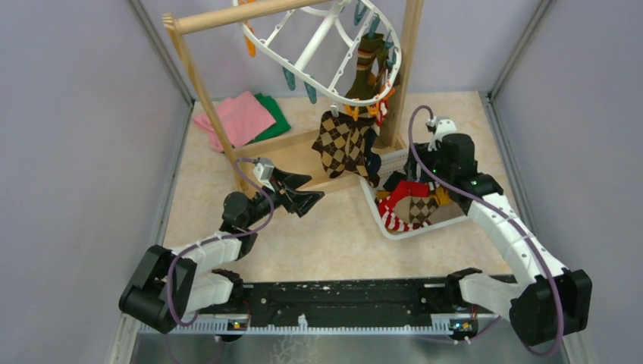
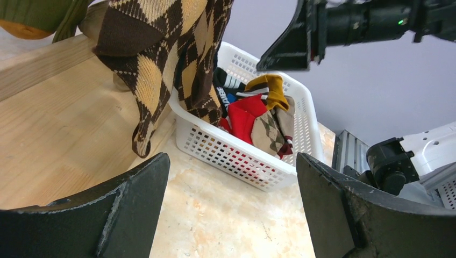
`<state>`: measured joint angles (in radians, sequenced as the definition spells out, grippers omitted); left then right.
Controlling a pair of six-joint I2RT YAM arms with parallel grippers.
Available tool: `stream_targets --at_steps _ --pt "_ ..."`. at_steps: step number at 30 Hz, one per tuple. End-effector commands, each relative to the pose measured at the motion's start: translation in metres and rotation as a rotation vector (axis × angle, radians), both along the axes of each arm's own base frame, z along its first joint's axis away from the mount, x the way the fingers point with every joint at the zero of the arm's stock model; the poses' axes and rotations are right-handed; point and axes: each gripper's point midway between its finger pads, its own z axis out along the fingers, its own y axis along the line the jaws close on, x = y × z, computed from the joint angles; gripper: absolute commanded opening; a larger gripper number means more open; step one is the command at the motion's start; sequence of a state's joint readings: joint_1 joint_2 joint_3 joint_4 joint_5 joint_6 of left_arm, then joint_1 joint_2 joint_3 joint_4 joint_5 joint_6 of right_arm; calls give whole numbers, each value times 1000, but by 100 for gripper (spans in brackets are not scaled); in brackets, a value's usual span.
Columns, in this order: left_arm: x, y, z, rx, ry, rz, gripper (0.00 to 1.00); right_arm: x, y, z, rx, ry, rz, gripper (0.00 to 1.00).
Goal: Clip the socks to the hanger
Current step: Pick up the sock from the bin.
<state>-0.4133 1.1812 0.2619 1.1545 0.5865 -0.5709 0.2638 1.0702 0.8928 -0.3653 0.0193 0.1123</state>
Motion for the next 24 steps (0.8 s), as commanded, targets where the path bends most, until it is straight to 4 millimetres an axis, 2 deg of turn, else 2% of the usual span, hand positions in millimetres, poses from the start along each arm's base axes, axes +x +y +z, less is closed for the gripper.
stream_targets --at_steps 1,6,9,10,12,14,16,18,19,22,24 --pt "-5 2 23 -23 -99 -6 93 -6 20 -43 50 122 90 73" --pt "-6 4 25 -22 -107 4 94 3 -9 -81 -90 240 -43 73" --pt "-6 4 25 -21 -108 5 94 5 -16 -97 -147 305 -63 71" --pt "-6 4 24 -21 -107 5 94 5 -14 -102 -145 322 -56 69" --pt "-6 4 25 -20 -108 5 94 4 -5 -103 -109 329 -18 57" --pt "-6 4 25 -19 -106 6 93 3 7 -94 -57 304 30 38" --pt "-6 4 25 -17 -106 6 94 2 12 -75 -21 244 51 15" --pt "-5 3 25 -17 -103 3 94 3 9 -53 -15 169 39 3" --pt "-5 3 25 -17 -102 0 94 2 5 -41 -21 134 23 0" --pt "-5 1 25 -20 -95 -14 94 2 -22 -10 -85 40 -93 0" --pt "-5 0 25 -23 -91 -21 94 2 -38 1 -131 1 -164 0"
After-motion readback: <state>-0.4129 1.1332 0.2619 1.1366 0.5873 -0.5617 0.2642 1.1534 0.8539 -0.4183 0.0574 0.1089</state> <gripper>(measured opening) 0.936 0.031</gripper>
